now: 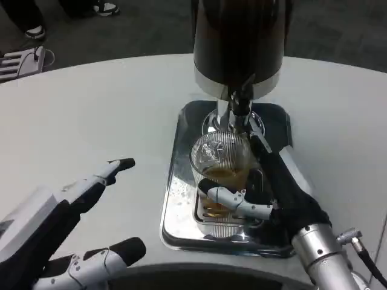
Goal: Grasp the cup under the faucet to collect the drink, then remove the cup.
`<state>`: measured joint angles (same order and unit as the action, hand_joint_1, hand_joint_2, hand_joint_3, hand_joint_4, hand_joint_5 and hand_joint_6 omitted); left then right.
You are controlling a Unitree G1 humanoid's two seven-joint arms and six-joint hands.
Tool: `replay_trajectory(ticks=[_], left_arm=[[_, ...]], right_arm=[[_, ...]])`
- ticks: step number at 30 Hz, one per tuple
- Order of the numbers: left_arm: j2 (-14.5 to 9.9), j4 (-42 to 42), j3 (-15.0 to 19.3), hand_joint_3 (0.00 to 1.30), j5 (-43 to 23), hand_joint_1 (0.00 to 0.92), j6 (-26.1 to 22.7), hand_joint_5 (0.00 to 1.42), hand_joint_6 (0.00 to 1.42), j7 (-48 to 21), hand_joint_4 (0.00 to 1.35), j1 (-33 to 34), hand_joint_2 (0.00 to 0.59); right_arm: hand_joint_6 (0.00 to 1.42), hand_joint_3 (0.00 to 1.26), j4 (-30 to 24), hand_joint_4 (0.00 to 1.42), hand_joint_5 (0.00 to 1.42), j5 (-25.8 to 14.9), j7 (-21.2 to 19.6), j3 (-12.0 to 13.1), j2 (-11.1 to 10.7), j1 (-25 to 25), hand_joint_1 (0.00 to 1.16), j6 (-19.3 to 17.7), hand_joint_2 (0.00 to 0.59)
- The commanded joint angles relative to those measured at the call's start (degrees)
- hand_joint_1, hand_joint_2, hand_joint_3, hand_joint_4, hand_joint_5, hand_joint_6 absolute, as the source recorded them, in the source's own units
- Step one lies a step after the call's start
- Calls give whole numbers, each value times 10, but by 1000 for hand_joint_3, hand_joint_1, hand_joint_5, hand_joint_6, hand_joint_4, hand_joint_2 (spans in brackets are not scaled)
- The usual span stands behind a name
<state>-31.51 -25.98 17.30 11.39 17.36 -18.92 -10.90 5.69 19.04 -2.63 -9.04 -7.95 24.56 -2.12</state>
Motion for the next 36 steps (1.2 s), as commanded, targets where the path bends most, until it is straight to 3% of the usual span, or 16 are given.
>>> replay_trajectory(ticks=[1, 14, 32, 36], left_arm=[[-10, -9, 6, 89, -8, 0, -12, 112, 105, -12, 39, -8, 110], [-15, -14, 7, 89, -11, 0, -27, 123, 101, -29, 61, -10, 110], [-24, -1, 0, 96, -21, 0, -29, 127, 101, -38, 69, -7, 105], [-24, 0, 2, 98, -25, 0, -28, 127, 103, -40, 73, -8, 105]], right_arm=[[66, 0, 14, 0, 0, 7, -15, -4, 7, 0, 757, -16, 229], [127, 3, 26, 35, 38, 32, -69, -12, 33, -7, 772, -14, 243], [359, 343, 56, 400, 418, 52, -157, -27, 86, -18, 844, -27, 277], [475, 426, 61, 506, 536, 57, -183, -28, 98, -22, 859, -31, 281]])
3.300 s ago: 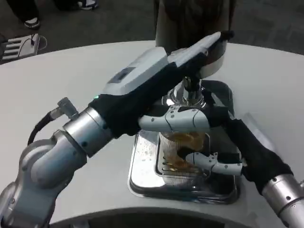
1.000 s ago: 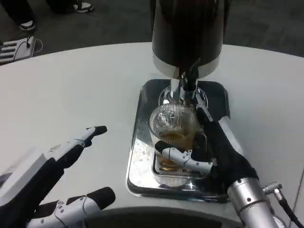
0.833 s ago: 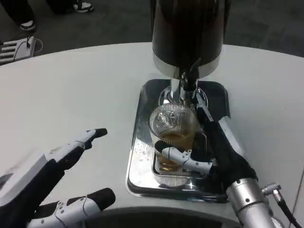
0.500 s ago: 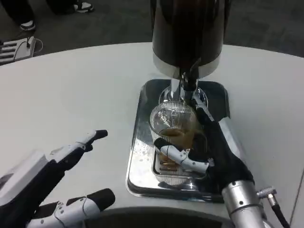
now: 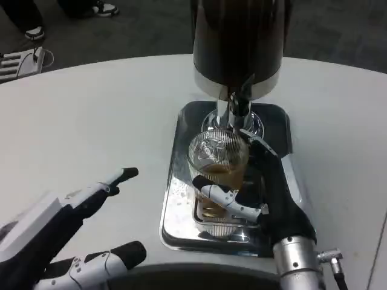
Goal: Grasp the cup under the faucet to collect the drink, then remove the cup.
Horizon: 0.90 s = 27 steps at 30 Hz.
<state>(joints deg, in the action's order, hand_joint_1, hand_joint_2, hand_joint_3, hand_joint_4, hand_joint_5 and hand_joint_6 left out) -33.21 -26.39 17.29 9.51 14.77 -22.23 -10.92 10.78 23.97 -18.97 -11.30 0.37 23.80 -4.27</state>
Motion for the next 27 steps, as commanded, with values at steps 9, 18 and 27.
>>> replay_trajectory(ticks=[9, 18, 27], left_arm=[[-10, 12, 9, 108, -15, 0, 3, 130, 105, -10, 85, -8, 105], [-14, 29, 5, 117, -22, 0, 10, 138, 105, -8, 95, 6, 105], [-13, 53, -1, 121, -22, 0, 20, 138, 105, -5, 96, 30, 105]], right_arm=[[846, 549, 14, 667, 727, 14, -59, -5, 31, -25, 874, -20, 292], [1221, 722, 1, 907, 1001, 24, -74, -5, 32, -33, 868, -27, 304], [1424, 902, -28, 1128, 1233, 17, -51, -6, 23, -47, 881, -28, 307]])
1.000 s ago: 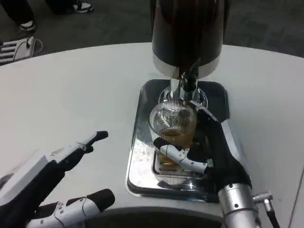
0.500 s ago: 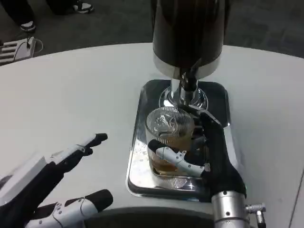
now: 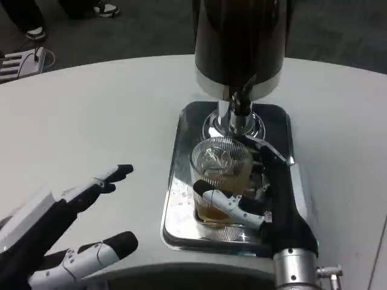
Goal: Grasp the cup under the faucet to collect the drink, then remove the cup.
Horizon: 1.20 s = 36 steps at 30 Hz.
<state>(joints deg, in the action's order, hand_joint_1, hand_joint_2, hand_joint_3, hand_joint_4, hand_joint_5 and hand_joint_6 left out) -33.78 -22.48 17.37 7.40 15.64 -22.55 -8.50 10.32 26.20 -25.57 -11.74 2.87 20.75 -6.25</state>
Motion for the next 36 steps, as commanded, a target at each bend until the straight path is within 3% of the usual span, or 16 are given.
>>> replay_trajectory(ticks=[1, 12, 25, 36], left_arm=[[-8, 16, -2, 123, -1, 0, 13, 138, 105, -1, 96, 8, 105], [-8, 58, -16, 129, 9, 0, 34, 138, 105, 3, 96, 50, 104], [-6, 83, -68, 131, 40, 0, 39, 129, 95, 4, 83, 99, 104], [5, 13, -89, 113, 75, 0, 33, 101, 76, 9, 55, 53, 104]], right_arm=[[1424, 912, -29, 1133, 1240, -7, 20, -2, -4, -21, 881, -8, 307], [1424, 977, -126, 1206, 1325, -27, 86, -2, -11, -91, 882, -4, 309], [1424, 996, -264, 1224, 1353, -67, 160, 27, -28, -176, 882, 17, 313], [1424, 1018, -387, 1247, 1372, -116, 240, 55, -68, -249, 889, 41, 317]])
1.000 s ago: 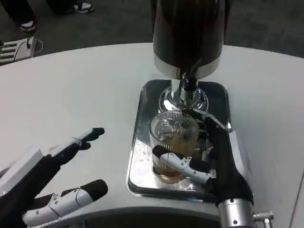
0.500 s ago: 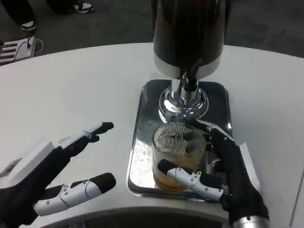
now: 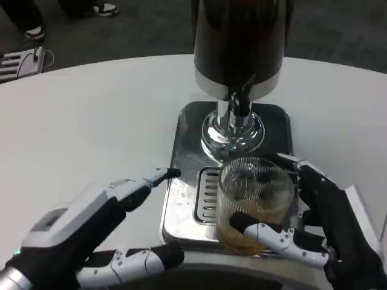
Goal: Grasp the cup under the faucet to collect the drink, then remove the cup.
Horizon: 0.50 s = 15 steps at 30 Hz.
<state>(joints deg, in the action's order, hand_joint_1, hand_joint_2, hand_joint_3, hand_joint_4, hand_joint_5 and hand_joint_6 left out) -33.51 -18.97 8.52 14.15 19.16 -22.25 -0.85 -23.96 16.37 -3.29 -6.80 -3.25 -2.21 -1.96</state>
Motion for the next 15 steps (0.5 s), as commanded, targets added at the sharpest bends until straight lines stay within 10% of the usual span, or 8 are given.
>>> replay_trajectory(ticks=[1, 15], left_arm=[[3, -29, 2, 112, 7, 0, -3, 101, 76, 7, 55, -29, 104], [-5, -99, 40, 85, -7, 0, -2, 54, 54, -3, 2, -97, 102]], right_arm=[[1424, 1018, -56, 1248, 1372, -23, 26, 10, -11, -29, 890, -1, 317], [1424, 1020, -173, 1264, 1386, -92, 107, 91, -79, -127, 897, -4, 317]])
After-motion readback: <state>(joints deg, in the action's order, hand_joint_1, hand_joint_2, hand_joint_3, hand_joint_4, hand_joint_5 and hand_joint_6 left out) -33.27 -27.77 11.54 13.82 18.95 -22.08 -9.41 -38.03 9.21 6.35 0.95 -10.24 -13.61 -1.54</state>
